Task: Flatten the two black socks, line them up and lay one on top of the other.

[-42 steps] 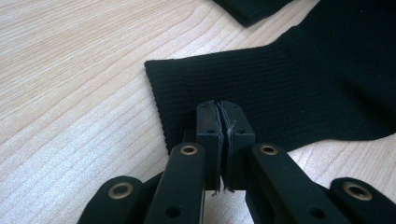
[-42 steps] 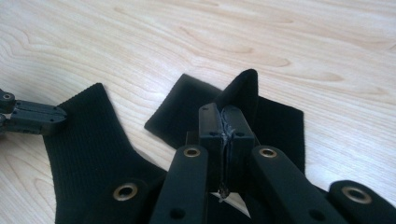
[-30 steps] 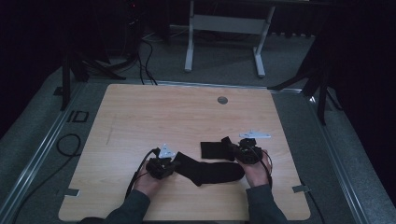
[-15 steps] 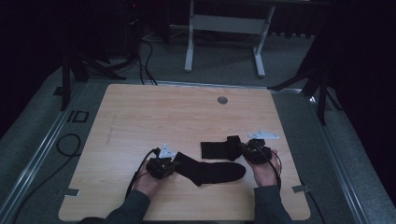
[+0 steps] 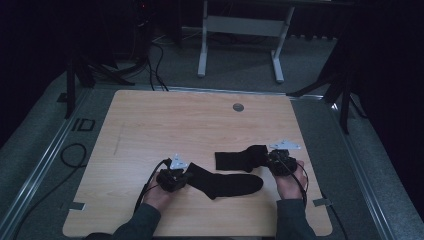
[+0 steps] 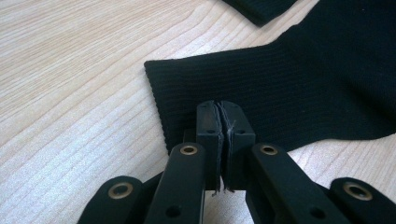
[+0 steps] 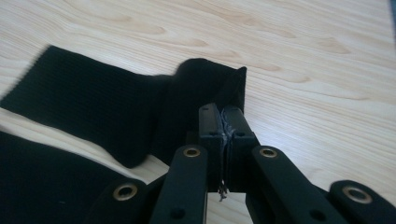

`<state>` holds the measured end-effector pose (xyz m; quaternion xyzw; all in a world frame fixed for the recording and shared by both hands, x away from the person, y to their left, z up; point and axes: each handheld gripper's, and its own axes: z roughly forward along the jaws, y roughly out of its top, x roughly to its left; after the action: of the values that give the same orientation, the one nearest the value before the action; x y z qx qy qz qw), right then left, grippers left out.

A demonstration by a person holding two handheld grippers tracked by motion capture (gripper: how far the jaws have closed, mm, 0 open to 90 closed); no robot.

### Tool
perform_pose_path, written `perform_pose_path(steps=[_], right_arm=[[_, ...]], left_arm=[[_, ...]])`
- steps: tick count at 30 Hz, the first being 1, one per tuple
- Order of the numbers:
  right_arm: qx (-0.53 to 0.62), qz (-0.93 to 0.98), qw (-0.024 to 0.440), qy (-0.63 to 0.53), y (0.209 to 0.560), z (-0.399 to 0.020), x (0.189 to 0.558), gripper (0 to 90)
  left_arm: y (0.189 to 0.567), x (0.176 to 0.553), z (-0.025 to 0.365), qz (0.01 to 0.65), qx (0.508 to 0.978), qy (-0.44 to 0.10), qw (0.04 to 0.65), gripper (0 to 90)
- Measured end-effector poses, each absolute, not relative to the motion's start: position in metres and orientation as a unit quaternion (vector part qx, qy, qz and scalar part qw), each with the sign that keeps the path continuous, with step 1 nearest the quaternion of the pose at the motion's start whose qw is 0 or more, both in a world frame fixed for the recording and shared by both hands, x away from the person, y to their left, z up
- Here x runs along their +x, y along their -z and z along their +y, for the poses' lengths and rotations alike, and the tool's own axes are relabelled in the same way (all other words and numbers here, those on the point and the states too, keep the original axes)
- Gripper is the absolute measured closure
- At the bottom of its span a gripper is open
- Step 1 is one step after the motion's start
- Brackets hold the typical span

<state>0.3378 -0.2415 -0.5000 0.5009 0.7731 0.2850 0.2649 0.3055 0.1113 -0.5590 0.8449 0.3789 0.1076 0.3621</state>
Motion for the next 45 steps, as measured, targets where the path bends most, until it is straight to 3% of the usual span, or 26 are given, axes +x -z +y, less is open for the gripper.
perform_pose_path(steps=[15,19,25,45], right_arm=[[0.529,0.763,0.265,-0.258,0.502,-0.264,0.339,86.0],[0.535,0.754,0.273,-0.266,0.499,-0.271,0.339,69.4],[0.49,0.774,0.272,-0.295,0.492,-0.255,0.338,58.8],[0.356,0.874,0.188,-0.274,0.53,-0.178,0.368,58.7]], left_arm=[[0.559,0.306,0.112,0.379,0.845,-0.106,0.363,87.4],[0.559,0.306,0.112,0.38,0.844,-0.105,0.363,87.4],[0.56,0.306,0.112,0.382,0.842,-0.104,0.366,87.4],[0.56,0.305,0.113,0.382,0.842,-0.103,0.368,86.8]])
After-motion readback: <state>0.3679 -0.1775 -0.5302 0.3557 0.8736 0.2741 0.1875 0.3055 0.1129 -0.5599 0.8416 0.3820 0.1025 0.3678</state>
